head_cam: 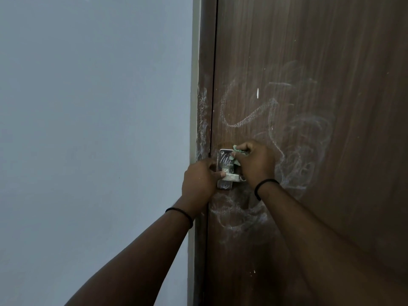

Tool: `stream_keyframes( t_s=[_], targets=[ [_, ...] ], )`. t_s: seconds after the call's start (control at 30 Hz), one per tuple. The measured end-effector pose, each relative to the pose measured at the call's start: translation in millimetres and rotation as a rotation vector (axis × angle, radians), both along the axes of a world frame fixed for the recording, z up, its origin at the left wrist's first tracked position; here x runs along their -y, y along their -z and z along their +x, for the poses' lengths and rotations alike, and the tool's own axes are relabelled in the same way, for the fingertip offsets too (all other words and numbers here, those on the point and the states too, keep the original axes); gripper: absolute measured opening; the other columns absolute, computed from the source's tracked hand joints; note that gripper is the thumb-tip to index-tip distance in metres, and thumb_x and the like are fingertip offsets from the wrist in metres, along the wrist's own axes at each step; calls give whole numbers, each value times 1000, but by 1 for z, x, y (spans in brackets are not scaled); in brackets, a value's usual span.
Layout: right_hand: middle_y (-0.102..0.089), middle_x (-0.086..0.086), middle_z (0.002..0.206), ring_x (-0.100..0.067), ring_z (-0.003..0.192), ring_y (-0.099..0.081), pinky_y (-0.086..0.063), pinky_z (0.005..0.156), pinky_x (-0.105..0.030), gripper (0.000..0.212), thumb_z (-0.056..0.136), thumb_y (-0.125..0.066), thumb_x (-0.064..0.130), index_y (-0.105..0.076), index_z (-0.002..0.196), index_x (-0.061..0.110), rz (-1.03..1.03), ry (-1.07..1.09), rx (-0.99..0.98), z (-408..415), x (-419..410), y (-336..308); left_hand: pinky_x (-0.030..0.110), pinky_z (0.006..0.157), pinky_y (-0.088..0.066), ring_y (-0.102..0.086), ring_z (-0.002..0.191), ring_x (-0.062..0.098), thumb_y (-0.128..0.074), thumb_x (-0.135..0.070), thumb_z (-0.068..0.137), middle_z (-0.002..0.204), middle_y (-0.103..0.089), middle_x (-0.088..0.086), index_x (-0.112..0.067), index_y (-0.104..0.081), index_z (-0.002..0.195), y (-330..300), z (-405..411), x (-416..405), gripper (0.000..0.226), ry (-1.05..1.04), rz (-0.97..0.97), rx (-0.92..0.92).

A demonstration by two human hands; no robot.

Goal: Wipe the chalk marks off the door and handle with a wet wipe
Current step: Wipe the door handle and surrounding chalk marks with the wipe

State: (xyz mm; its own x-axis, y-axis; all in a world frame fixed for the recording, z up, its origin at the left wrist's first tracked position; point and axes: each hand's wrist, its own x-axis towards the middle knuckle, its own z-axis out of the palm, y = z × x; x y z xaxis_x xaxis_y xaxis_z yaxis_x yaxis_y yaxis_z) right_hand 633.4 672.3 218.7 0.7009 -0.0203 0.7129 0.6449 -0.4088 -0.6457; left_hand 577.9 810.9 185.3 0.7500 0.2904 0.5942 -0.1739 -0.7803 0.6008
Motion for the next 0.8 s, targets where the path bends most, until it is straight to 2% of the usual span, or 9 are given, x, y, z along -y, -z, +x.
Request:
stream_keyframes(
  t_s=[0.1,0.17,0.27,0.33,0.43,0.53,0.67,0.73,0.8],
  targets=[
    [-68,8,63,-5,59,-65,-56,56,-28,19,75,-84,21,-67,65,22,-150,35,-165,1,5,3,23,55,-37,-60,67,12,-74,-32,85,72,-61,-8,-24,-60,79,0,1,0,18,-3,18,-6],
    [-69,6,60,-9,58,-67,-59,58,-32,21,71,-86,18,-68,63,21,-190,24,-261,2,7,1,21,53,-33,-58,66,9,-74,-32,85,73,-60,-10,-26,-60,81,0,2,1,16,-6,24,-2],
    [-68,6,60,-7,54,-66,-54,49,-26,19,76,-82,14,-67,65,21,-56,36,-162,-1,1,-1,21,54,-34,-54,65,7,-75,-31,85,71,-56,-12,-26,-60,81,0,4,1,16,-11,18,-4],
    [-67,6,65,-10,59,-66,-54,51,-27,17,80,-78,15,-66,70,22,-6,31,-83,-3,-2,0,21,53,-34,-53,63,3,-76,-32,84,67,-54,-12,-25,-58,77,1,4,0,20,-15,12,-2],
    [-67,5,64,-10,58,-65,-53,52,-27,17,78,-80,15,-66,69,18,-94,27,-122,-1,0,0,22,54,-35,-56,63,6,-76,-32,84,69,-59,-9,-20,-63,78,2,6,-1,19,-9,2,-3],
    [-68,2,63,-12,57,-67,-59,54,-33,18,79,-79,12,-66,68,19,-150,60,-167,-2,-1,-4,23,54,-37,-58,64,8,-75,-32,84,70,-62,-7,-17,-66,80,2,7,-1,18,-7,-3,-6],
    [-72,-1,89,-13,80,-64,-52,71,-28,15,85,-67,2,-75,89,14,-169,32,116,-5,-7,-5,22,53,-33,-56,63,7,-73,-37,85,67,-57,-11,-20,-63,80,5,6,0,20,-25,-10,-9],
    [-73,-6,95,-23,90,-62,-50,78,-33,27,83,-60,-7,-78,95,10,-369,19,289,-3,-10,-10,23,55,-37,-58,67,12,-72,-40,85,73,-60,-10,-20,-64,87,6,5,0,22,-36,-15,-4],
    [-73,-5,95,-26,94,-58,-49,77,-36,32,81,-58,-6,-78,95,15,-665,4,390,-3,-16,-21,27,60,-42,-61,74,17,-72,-41,86,82,-64,-6,-19,-65,99,7,4,1,27,-50,7,21]
  ],
)
